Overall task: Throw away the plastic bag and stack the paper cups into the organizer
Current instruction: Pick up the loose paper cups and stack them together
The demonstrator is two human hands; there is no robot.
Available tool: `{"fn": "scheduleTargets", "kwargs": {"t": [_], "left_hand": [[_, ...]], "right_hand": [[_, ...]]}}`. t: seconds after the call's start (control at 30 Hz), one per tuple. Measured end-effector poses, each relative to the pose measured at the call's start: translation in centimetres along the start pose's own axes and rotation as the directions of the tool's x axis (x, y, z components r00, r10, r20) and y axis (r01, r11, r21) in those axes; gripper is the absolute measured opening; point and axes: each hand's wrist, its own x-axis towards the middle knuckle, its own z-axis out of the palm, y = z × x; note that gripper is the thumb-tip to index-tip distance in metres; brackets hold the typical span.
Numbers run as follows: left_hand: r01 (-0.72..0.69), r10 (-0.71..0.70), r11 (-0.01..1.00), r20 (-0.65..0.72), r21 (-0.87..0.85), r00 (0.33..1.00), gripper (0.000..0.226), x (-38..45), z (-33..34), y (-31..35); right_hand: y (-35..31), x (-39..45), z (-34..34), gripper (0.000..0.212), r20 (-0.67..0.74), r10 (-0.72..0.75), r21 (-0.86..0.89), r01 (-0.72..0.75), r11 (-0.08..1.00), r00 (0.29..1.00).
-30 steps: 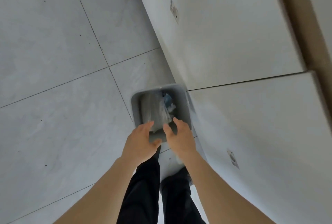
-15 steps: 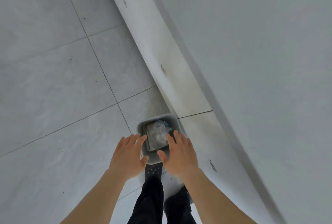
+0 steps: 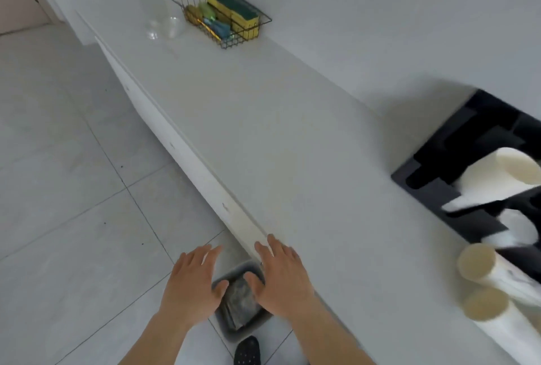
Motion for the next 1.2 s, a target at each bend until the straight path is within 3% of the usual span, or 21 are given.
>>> {"fn": "scheduleTargets", "kwargs": {"t": [0.1,0.37,0.6,0.8,1.03,1.2], "left_hand": [[-0.078,0.079,0.996,-0.019,0.041,0.997,0.075,0.7,-2.5,3.2],[-0.315,0.316,0.943,0.006,0.107,0.949,0.076,2.3,-4.4,15.3],[-0.507,0.504,0.855,0.057,0.109,0.862,0.078,1.7,-1.5,28.5],[-0.611,0.6,0.786,0.122,0.091,0.79,0.08,-0.3,3.3,38.8],[-0.618,0.603,0.782,0.152,0.081,0.783,0.078,-3.4,8.1,46.5],[-0.373,0.391,0.919,0.159,-0.13,0.907,0.061,-4.7,11.2,48.9]], "right_hand": [[1.8,-2.1,-3.0,0.069,-0.044,0.04,0.018,-0.039,0.999,0.998],[11.0,-10.7,-9.2,0.069,-0.175,0.319,0.103,-0.305,0.947,0.931],[20.1,-19.7,-11.7,0.065,-0.337,0.518,0.223,-0.468,0.855,0.786],[27.7,-27.0,-10.8,0.063,-0.432,0.661,0.308,-0.589,0.748,0.613],[33.6,-33.5,-9.8,0.064,-0.459,0.77,0.377,-0.687,0.621,0.443],[36.3,-36.0,-8.2,0.075,-0.358,0.825,0.412,-0.718,0.561,0.438]]}}
